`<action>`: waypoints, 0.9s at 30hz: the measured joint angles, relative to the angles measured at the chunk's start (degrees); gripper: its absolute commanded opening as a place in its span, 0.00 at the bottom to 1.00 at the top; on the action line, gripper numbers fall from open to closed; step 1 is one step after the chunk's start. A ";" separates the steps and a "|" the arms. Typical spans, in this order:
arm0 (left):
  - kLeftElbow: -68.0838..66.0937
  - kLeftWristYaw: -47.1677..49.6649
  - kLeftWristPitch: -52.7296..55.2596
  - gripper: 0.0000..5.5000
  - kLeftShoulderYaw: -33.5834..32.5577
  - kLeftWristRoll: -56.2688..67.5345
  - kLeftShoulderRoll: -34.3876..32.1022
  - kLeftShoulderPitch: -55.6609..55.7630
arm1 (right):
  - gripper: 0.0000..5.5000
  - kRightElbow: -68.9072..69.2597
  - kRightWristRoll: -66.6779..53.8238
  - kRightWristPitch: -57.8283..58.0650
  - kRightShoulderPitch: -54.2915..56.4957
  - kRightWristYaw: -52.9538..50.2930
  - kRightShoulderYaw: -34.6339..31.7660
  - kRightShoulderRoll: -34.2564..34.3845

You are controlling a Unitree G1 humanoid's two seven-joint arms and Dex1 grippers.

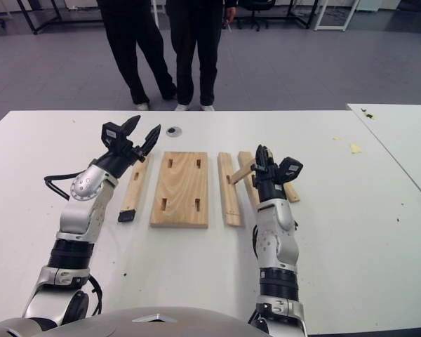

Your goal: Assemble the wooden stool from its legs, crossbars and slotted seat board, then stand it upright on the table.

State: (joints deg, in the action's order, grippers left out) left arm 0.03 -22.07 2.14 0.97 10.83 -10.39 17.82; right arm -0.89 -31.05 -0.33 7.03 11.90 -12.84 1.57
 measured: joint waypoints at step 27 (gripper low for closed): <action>-0.07 0.09 -0.21 0.57 1.85 -2.54 -0.66 -0.59 | 0.08 -4.10 20.43 -5.55 0.24 -0.36 10.80 -2.18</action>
State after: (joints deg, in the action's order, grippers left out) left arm -0.04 -21.99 1.93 2.82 8.29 -11.05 17.22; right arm -4.99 -10.62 -5.87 7.27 11.54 -2.04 -0.61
